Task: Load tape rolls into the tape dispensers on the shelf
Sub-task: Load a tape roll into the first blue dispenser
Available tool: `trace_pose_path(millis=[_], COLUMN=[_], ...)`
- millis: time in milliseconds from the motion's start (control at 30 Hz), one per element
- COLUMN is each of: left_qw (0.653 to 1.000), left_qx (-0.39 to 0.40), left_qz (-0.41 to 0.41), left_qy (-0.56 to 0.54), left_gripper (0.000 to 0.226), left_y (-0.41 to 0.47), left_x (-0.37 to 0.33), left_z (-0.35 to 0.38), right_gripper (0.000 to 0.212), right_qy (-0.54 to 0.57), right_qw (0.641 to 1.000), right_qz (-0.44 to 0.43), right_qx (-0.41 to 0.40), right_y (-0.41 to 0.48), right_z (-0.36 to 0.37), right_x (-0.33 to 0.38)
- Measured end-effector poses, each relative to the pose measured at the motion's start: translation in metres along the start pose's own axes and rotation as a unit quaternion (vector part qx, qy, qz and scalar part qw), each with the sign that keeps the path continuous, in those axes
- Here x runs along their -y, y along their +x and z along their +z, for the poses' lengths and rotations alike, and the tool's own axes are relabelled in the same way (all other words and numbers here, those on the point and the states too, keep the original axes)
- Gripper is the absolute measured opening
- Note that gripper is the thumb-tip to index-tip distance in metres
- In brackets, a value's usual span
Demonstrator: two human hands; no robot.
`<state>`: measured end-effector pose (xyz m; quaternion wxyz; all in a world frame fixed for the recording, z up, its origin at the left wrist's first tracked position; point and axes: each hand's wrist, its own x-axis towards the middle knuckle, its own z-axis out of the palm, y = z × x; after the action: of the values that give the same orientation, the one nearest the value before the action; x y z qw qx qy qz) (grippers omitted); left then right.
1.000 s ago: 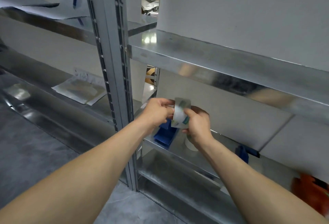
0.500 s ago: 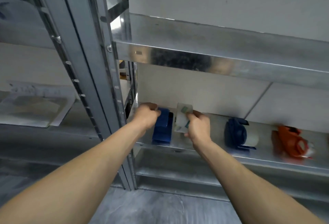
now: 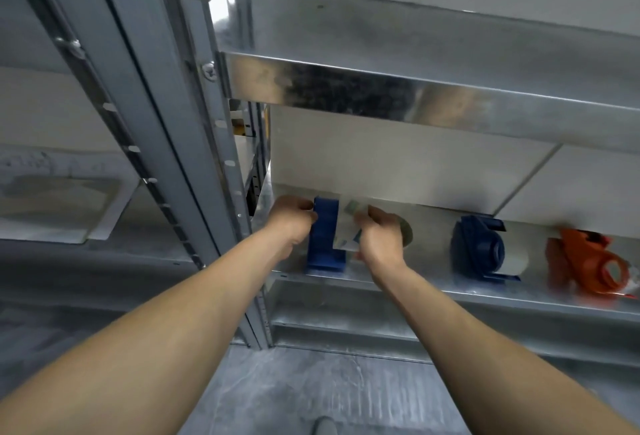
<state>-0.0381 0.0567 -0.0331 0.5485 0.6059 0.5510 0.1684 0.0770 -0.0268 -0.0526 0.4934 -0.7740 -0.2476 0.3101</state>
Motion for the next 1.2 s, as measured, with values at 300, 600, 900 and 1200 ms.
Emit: trace_pose_path(millis=[300, 600, 900, 1200], left_qw=[0.999, 0.998, 1.0, 0.999], left_qx=[0.032, 0.048, 0.016, 0.017], left_qz=[0.024, 0.007, -0.001, -0.007], left_qy=[0.017, -0.05, -0.011, 0.042], left_gripper=[0.037, 0.022, 0.026, 0.016], left_y=[-0.001, -0.006, 0.0, 0.001], left_x=[-0.003, -0.007, -0.007, 0.017], left_z=[0.001, -0.002, 0.006, 0.01], right_gripper=[0.022, 0.022, 0.028, 0.03], right_qy=[0.0, -0.009, -0.049, -0.052], right_qw=[0.999, 0.997, 0.991, 0.99], right_qz=[-0.018, -0.016, -0.007, 0.041], right_qx=[0.034, 0.079, 0.125, 0.126], right_y=[0.003, 0.001, 0.003, 0.002], right_z=[0.017, 0.021, 0.011, 0.007], right_x=[0.002, 0.0, -0.003, -0.017])
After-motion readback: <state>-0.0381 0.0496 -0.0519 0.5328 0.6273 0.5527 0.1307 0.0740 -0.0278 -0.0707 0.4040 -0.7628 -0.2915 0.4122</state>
